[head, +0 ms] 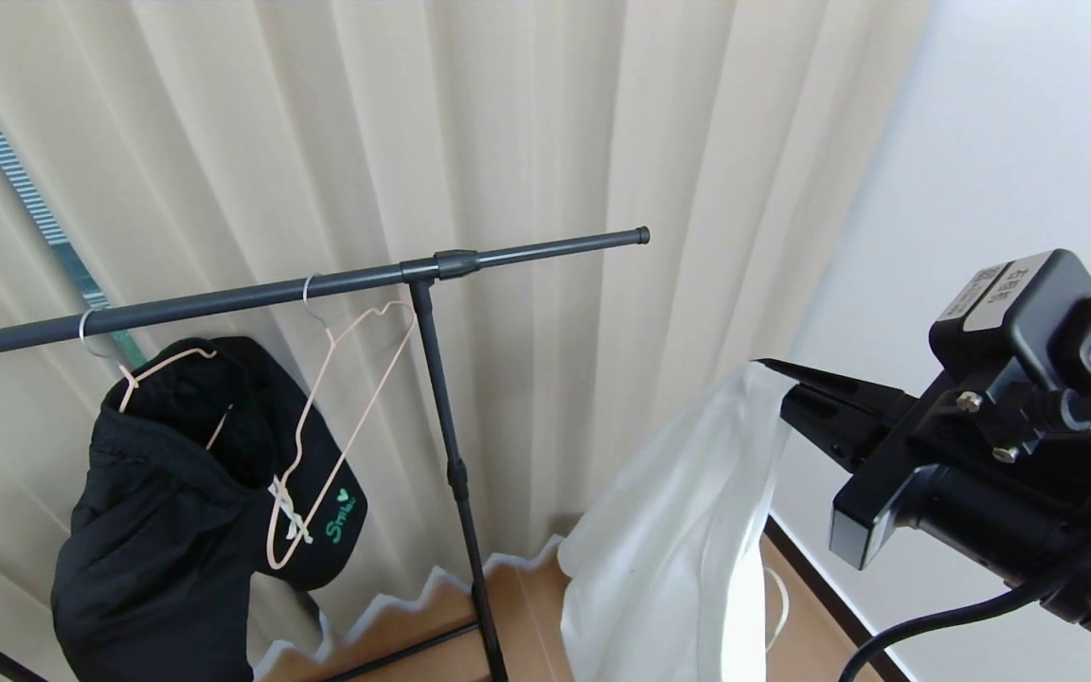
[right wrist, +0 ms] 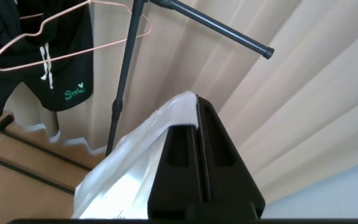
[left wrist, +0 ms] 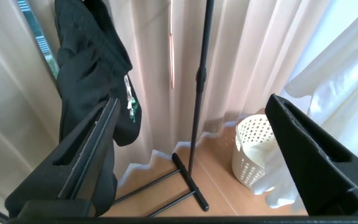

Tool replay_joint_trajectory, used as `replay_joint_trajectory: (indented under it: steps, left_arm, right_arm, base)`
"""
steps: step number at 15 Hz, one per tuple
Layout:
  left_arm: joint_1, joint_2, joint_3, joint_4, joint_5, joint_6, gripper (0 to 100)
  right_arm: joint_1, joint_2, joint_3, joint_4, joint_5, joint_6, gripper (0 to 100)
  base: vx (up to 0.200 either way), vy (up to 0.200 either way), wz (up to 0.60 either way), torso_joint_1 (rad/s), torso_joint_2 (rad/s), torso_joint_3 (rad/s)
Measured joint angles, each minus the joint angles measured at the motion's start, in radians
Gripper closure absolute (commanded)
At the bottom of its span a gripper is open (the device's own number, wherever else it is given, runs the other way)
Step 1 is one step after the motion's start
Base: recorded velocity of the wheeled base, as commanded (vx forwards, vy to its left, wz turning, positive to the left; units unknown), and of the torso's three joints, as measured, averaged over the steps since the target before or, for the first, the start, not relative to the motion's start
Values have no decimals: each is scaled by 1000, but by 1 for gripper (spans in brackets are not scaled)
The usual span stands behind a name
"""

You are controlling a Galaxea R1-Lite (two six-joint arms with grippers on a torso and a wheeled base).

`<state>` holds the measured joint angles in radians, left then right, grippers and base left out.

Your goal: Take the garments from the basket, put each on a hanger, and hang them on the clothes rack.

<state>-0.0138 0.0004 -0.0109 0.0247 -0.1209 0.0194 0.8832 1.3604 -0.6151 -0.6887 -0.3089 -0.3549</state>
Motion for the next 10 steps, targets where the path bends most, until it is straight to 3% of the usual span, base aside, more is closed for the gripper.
replay_joint_trajectory:
  steps: [7,10]
  left_arm:
    - [0,0,0,0,-1,-1,0]
    - [0,0,0,-1,-2,-1,0]
  right_arm:
    - [0,0,2,-2,1,-13,100]
    - [0,2,2,-1,1,-13,100]
  base:
    - [0,0,600,4,1,0]
    - [0,0,0,0,0,0]
